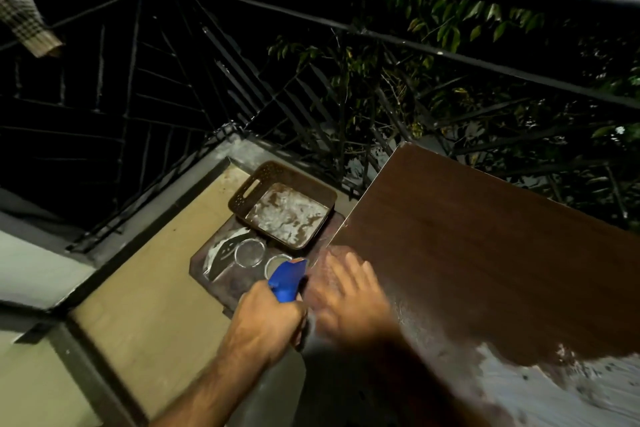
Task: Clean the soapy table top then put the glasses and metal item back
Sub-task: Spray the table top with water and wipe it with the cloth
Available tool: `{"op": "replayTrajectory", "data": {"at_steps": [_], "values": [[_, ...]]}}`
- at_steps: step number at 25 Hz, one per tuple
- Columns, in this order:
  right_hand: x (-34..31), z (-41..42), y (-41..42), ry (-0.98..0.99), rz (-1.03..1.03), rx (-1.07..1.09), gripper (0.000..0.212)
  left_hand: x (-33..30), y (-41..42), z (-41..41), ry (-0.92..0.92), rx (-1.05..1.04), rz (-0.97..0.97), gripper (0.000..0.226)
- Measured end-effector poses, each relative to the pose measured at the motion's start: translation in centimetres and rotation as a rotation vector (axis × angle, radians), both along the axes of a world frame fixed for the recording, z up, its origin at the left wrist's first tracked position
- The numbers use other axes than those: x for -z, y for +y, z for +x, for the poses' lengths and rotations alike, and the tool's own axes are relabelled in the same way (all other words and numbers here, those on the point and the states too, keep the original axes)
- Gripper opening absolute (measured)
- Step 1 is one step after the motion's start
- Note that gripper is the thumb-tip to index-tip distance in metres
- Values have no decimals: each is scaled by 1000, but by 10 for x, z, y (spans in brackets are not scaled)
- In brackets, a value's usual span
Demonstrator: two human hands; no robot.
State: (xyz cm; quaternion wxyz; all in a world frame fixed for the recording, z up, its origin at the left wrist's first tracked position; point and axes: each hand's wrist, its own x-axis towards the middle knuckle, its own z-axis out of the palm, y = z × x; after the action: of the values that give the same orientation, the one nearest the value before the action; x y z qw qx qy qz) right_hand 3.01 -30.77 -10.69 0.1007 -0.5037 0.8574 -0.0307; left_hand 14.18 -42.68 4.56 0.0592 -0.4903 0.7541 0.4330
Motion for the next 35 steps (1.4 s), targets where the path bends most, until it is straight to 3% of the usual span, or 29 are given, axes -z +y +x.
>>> {"op": "replayTrajectory", "data": {"at_steps": [4, 7, 13, 15, 18, 20, 23, 26, 28, 32, 35], "values": [[12, 66, 7, -34, -142, -41, 49, -4, -7, 6, -7, 20, -2, 28], [3, 34, 10, -31, -57, -75, 55, -4, -13, 7, -32, 33, -48, 14], [-32, -69, -25, -120, 7, 438, 56, -1, -21, 19, -17, 28, -32, 18], [-31, -45, -27, -107, 9, 364, 58, -1, -27, 27, -17, 41, -14, 18], [-29, 44, -31, -72, -41, 81, 63, -2, -35, 37, -39, 27, -39, 13], [-21, 111, -23, -190, -181, 25, 63, -7, -41, 41, -32, 27, -43, 15], [-12, 162, -7, -165, -185, -76, 76, -16, -47, 42, -4, 60, 9, 17], [-21, 126, -9, -199, -166, -44, 60, -25, -50, 39, 49, 75, 28, 16], [-29, 80, -13, -80, -49, 30, 56, -30, -51, 37, 82, 77, 36, 14], [-36, 10, -5, -125, 65, 397, 57, -33, -51, 42, 90, 103, 52, 15], [-34, 37, -16, -91, 71, 299, 62, -28, -48, 48, 3, 145, 13, 17]]}}
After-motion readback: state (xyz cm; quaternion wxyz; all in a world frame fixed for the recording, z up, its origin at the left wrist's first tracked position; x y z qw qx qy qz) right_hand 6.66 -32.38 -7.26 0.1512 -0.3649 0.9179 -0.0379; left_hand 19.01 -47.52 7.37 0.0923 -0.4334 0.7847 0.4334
